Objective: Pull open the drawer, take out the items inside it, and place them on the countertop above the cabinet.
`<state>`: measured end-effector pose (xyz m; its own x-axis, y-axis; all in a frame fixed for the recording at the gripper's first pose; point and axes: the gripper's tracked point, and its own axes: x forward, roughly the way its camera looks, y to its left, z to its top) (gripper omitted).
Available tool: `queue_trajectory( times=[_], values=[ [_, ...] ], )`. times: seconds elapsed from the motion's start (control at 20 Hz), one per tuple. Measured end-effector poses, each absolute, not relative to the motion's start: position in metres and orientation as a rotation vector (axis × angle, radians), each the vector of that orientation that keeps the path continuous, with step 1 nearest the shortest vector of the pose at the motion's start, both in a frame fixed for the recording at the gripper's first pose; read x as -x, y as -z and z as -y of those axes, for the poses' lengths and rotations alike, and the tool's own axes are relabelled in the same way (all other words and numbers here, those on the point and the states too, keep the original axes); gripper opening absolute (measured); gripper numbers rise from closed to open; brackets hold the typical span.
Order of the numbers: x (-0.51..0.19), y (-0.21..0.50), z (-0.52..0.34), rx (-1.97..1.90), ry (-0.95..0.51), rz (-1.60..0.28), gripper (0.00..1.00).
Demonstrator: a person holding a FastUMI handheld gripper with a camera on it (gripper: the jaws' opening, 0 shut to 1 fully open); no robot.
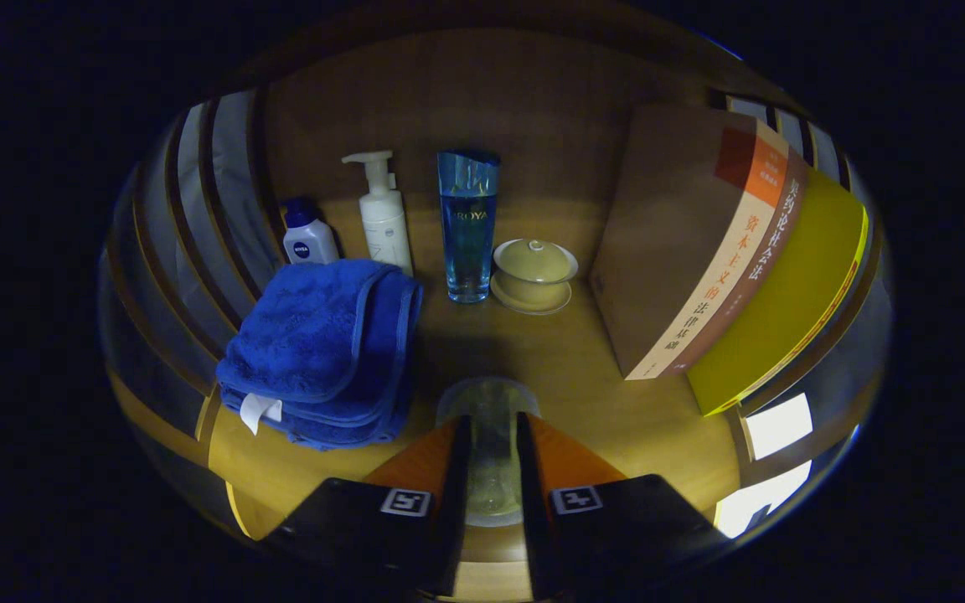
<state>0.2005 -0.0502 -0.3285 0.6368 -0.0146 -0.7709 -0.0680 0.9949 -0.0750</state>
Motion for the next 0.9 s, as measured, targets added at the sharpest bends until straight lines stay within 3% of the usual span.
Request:
queue_trajectory(
  times=[0.15, 0.45, 0.9],
  values=[
    [-0.198, 0.313, 0.050, 0.085, -0.024, -0.841, 0.72],
    [-0.177, 0.272, 0.048, 0.059, -0.010, -0.714, 1.00],
    [-0.108, 0.187, 0.047, 0.093, -0.026, -0.514, 0.99]
  ],
)
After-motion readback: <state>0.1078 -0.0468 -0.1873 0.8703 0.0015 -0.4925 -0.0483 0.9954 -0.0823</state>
